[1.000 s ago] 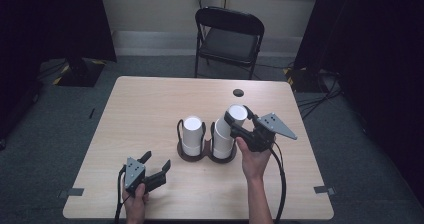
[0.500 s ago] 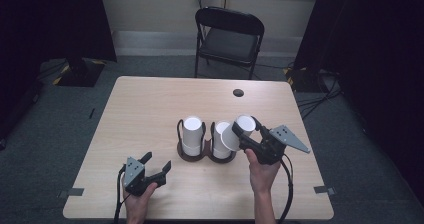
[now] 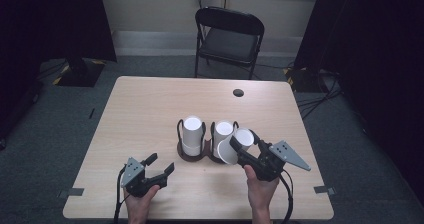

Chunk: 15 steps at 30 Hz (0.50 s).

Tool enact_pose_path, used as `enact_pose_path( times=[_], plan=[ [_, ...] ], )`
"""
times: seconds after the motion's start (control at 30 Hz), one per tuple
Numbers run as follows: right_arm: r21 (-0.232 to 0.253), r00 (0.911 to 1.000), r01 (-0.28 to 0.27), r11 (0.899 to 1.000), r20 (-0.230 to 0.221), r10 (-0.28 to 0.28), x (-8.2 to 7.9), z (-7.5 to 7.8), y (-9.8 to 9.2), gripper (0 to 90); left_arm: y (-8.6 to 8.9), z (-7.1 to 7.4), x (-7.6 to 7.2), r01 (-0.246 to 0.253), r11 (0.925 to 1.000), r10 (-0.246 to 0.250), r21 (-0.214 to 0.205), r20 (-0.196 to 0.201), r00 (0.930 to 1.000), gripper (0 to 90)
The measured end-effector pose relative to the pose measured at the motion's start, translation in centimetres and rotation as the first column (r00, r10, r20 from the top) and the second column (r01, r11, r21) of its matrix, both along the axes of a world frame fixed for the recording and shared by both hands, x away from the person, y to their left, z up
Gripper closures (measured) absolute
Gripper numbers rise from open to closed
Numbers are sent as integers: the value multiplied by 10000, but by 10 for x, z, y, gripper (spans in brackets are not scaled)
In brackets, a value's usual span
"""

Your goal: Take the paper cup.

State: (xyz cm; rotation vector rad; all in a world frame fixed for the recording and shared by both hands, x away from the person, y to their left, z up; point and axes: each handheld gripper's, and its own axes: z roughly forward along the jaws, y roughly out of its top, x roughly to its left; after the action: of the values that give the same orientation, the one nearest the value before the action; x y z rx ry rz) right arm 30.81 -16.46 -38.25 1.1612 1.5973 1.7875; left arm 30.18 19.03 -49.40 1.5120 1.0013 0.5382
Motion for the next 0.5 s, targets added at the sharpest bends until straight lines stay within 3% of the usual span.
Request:
enact_pose_path(
  times=[0.27,0.43,0.5],
  plan=[
    [521,9991,-267,9983,-326,284,-9,-13,0,347,-18,5,-2,618,9981,-617,-44,275,9977,295],
    [846,9981,-353,9958,-476,394,-11,-18,-2,347,-28,9,-4,1094,9939,-1084,-163,527,9927,341],
    [1090,9970,-429,9931,-592,496,-13,-21,-5,347,-31,10,-4,1331,9908,-1313,-258,620,9894,400]
  ],
)
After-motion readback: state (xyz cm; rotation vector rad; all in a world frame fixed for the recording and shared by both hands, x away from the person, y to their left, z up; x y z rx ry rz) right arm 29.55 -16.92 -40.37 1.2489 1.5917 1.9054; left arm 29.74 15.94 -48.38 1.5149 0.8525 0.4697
